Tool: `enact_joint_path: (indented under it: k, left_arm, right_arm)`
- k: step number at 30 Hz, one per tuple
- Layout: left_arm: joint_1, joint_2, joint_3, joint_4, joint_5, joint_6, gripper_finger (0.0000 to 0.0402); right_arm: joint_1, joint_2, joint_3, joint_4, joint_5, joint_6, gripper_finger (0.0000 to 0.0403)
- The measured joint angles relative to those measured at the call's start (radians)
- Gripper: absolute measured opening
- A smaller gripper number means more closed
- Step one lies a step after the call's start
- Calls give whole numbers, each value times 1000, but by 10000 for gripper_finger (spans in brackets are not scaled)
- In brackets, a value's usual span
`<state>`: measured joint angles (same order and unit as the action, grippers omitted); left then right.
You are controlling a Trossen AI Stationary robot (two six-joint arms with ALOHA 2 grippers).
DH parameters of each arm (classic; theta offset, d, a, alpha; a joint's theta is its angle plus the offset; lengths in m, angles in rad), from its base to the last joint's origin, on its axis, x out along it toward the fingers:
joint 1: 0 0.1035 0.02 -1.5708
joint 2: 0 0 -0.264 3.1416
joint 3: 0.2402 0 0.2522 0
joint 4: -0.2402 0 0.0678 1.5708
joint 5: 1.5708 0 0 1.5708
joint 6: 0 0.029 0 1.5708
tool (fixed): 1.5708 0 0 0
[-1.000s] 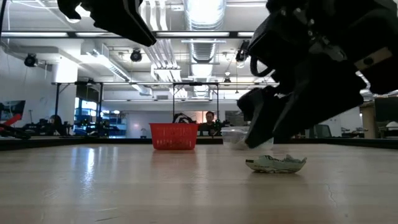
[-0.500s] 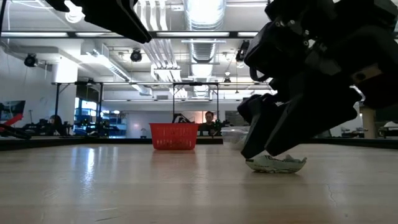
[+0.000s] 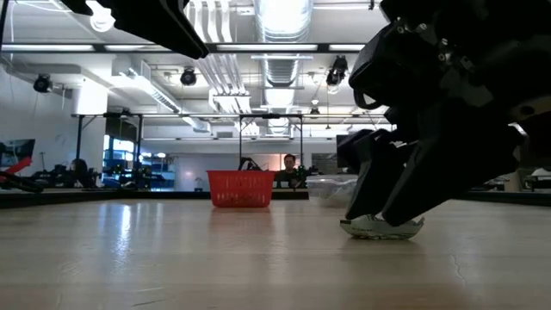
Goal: Pick and place items into bin
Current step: Put the white stevia packet into the transparent bin
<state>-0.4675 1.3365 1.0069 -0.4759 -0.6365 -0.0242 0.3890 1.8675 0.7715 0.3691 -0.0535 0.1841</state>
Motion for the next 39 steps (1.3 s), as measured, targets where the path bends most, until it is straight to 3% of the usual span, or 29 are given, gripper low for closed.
enact_joint_path:
  k: [18,31,39]
  left_arm:
    - [-4,0,0,-6,0,-23,96]
    - [-6,0,0,-5,0,-23,96]
    - [-6,0,0,-9,0,-22,96]
  right_arm:
    - [15,0,-1,-37,70,7,144]
    - [14,0,-1,-43,87,-10,58]
    - [14,-15,-1,-56,83,-42,32]
